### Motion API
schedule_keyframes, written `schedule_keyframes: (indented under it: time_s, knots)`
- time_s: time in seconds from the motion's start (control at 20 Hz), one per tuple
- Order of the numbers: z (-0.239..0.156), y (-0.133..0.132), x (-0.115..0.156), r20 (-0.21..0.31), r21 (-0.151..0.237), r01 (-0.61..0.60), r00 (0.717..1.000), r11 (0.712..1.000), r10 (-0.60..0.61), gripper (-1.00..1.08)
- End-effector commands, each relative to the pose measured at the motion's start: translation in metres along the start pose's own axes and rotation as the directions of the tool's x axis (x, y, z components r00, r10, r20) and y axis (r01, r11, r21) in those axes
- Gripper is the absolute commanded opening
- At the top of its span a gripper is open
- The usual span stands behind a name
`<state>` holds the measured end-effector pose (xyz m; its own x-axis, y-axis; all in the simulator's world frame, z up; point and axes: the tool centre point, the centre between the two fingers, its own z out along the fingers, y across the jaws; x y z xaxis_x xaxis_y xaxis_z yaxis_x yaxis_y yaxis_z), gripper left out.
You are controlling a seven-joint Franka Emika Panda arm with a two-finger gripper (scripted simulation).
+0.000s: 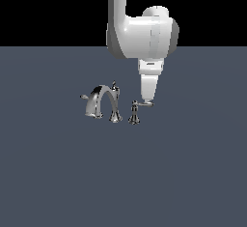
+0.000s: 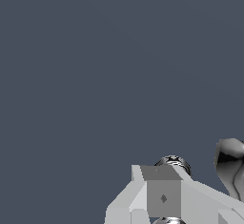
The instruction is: Turn on the faucet by rotating a designated handle.
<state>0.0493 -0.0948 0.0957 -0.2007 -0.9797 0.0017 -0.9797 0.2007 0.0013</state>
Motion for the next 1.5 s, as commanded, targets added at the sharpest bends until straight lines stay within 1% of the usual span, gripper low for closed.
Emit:
schedule_keyframes:
  time_s: [0.0,0.45,1.15,1.2,1.25,1.45]
  knots:
    - [0.003,-0.002,0.003,0.001,0.002,-0.017,1.000,1.000,0.017,-1.00]
    - [0.002,-0.002,0.002,0.002,0.001,-0.013,1.000,1.000,0.013,-1.00]
    - [0.002,0.040,0.019,0.002,0.001,-0.013,1.000,1.000,0.013,-1.00]
    - [0.002,0.040,0.019,0.002,0.001,-0.013,1.000,1.000,0.013,-1.00]
    - [0.002,0.033,0.011,0.005,0.011,-0.004,1.000,1.000,0.004,-1.00]
    - [0.002,0.046,0.009,0.004,0.009,-0.006,1.000,1.000,0.006,-1.00]
